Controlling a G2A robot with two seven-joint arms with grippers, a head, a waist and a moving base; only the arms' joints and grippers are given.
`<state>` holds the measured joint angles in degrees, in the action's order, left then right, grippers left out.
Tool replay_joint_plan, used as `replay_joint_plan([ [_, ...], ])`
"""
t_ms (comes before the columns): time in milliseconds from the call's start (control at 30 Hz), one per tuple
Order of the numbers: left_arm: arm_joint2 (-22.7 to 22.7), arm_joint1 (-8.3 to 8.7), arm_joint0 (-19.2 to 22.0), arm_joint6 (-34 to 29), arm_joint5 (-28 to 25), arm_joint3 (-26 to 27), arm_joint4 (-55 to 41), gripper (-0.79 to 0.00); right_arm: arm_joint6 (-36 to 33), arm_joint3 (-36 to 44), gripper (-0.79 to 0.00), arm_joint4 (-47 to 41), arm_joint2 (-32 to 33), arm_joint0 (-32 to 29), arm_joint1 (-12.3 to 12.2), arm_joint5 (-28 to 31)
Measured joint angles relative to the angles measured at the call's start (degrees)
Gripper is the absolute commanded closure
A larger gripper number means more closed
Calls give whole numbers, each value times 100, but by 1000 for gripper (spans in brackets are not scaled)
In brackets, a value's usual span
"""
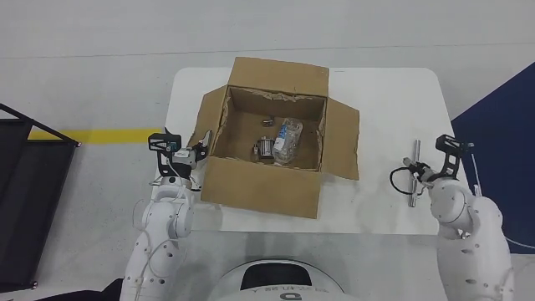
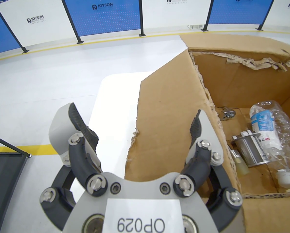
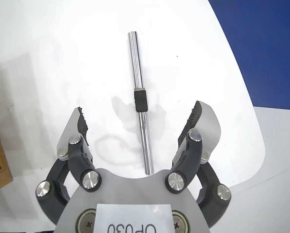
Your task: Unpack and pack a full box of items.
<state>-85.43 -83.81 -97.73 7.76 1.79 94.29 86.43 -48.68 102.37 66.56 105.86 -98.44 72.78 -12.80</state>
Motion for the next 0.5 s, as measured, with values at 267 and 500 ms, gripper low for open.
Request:
replay_joint_plan([
  [267,0,0,0,0,0,0,0,-785,-114,-778,-329,319,-214,566,-24,-84],
  [500,0,0,0,0,0,0,0,-785,-96,-954,-197,564,-315,656,-36,-87],
])
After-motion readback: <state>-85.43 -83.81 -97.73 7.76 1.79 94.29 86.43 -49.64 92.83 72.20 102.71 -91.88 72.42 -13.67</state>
